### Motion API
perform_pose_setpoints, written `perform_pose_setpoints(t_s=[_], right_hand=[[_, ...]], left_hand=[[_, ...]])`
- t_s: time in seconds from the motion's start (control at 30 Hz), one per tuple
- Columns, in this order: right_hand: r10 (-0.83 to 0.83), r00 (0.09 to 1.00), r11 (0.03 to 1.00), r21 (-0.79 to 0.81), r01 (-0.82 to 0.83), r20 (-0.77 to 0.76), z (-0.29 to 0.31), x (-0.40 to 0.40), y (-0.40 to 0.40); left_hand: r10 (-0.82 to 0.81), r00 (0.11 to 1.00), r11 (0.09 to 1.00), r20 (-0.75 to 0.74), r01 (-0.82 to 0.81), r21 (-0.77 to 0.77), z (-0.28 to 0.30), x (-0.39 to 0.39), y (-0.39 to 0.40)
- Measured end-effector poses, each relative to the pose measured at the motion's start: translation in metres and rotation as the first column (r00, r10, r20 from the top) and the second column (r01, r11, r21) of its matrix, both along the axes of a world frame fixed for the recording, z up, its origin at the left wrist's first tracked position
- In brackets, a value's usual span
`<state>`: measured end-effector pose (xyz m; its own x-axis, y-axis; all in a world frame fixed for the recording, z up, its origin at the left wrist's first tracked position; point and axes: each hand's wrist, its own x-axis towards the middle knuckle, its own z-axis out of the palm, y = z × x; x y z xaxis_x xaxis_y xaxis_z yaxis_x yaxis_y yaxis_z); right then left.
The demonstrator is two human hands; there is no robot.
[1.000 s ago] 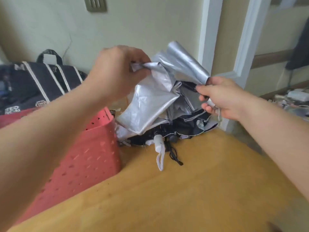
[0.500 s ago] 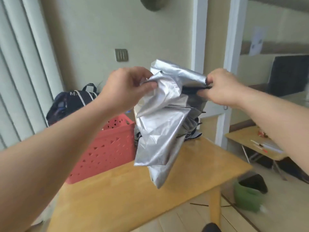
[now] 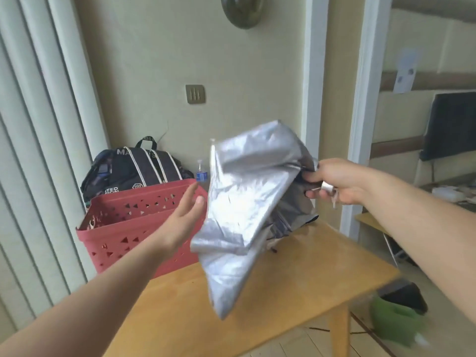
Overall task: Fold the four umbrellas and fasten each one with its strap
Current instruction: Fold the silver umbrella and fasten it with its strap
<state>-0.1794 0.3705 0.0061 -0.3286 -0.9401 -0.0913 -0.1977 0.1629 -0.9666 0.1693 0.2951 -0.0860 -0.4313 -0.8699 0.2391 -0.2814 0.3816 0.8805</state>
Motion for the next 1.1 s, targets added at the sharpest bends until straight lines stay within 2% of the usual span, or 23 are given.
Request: perform_pose_setpoints(t_s=[0.07, 0.17, 0.3, 0.4, 0.53, 0.67, 0.73, 0.8, 0.87, 0.93, 1.0, 1.03, 1.1], right_hand=[[0.018, 0.995, 0.999, 0.042, -0.022, 0.093, -0.007, 0.0, -0.007], [0.01, 0.981, 0.994, 0.102, -0.031, 0.195, -0.019, 0.0, -0.015], [-0.023, 0.964, 0.986, 0.166, -0.022, 0.265, -0.035, -0.001, -0.025], [-0.037, 0.961, 0.975, 0.221, -0.026, 0.274, -0.04, 0.001, -0.029], [-0.042, 0.977, 0.97, 0.244, -0.011, 0.208, -0.036, -0.008, -0.032], [-0.001, 0.999, 0.988, 0.151, -0.007, 0.052, -0.022, -0.02, -0.028], [0.006, 0.998, 0.998, 0.06, -0.002, -0.07, -0.015, -0.023, -0.022], [-0.055, 0.977, 0.998, -0.054, 0.045, -0.207, -0.009, -0.023, -0.018], [-0.152, 0.95, 0.973, -0.213, 0.094, -0.272, -0.001, -0.021, -0.016], [-0.242, 0.906, 0.915, -0.393, 0.094, -0.348, 0.006, -0.021, -0.014], [-0.361, 0.747, 0.871, -0.487, 0.058, -0.558, 0.007, -0.025, -0.012], [-0.404, 0.637, 0.866, -0.499, 0.035, -0.656, 0.005, -0.025, -0.011], [-0.461, 0.428, 0.851, -0.524, -0.036, -0.777, -0.006, -0.023, -0.009]], left_hand=[[-0.093, 0.983, 0.966, -0.156, 0.127, 0.227, -0.01, -0.001, -0.011], [-0.061, 0.949, 0.899, -0.31, 0.187, 0.395, -0.003, -0.012, -0.004], [-0.239, 0.885, 0.868, -0.4, 0.38, 0.321, 0.006, -0.021, -0.006], [-0.283, 0.823, 0.855, -0.492, 0.449, 0.261, 0.016, -0.03, -0.017], [-0.156, 0.757, 0.91, -0.634, 0.36, 0.206, 0.045, -0.038, -0.027], [-0.016, 0.578, 0.906, -0.816, 0.353, 0.232, 0.076, -0.033, -0.034], [-0.031, 0.593, 0.906, -0.805, 0.356, 0.228, 0.083, -0.029, -0.036], [0.001, 0.682, 0.923, -0.731, 0.281, 0.264, 0.085, -0.026, -0.042], [0.054, 0.797, 0.936, -0.602, 0.169, 0.308, 0.084, -0.02, -0.046], [0.074, 0.921, 0.937, -0.382, 0.067, 0.343, 0.076, -0.012, -0.049], [0.126, 0.979, 0.937, -0.158, -0.065, 0.343, 0.07, -0.005, -0.047], [0.147, 0.981, 0.937, -0.123, -0.098, 0.336, 0.068, -0.002, -0.047], [0.122, 0.976, 0.938, -0.181, -0.054, 0.342, 0.07, -0.004, -0.04]])
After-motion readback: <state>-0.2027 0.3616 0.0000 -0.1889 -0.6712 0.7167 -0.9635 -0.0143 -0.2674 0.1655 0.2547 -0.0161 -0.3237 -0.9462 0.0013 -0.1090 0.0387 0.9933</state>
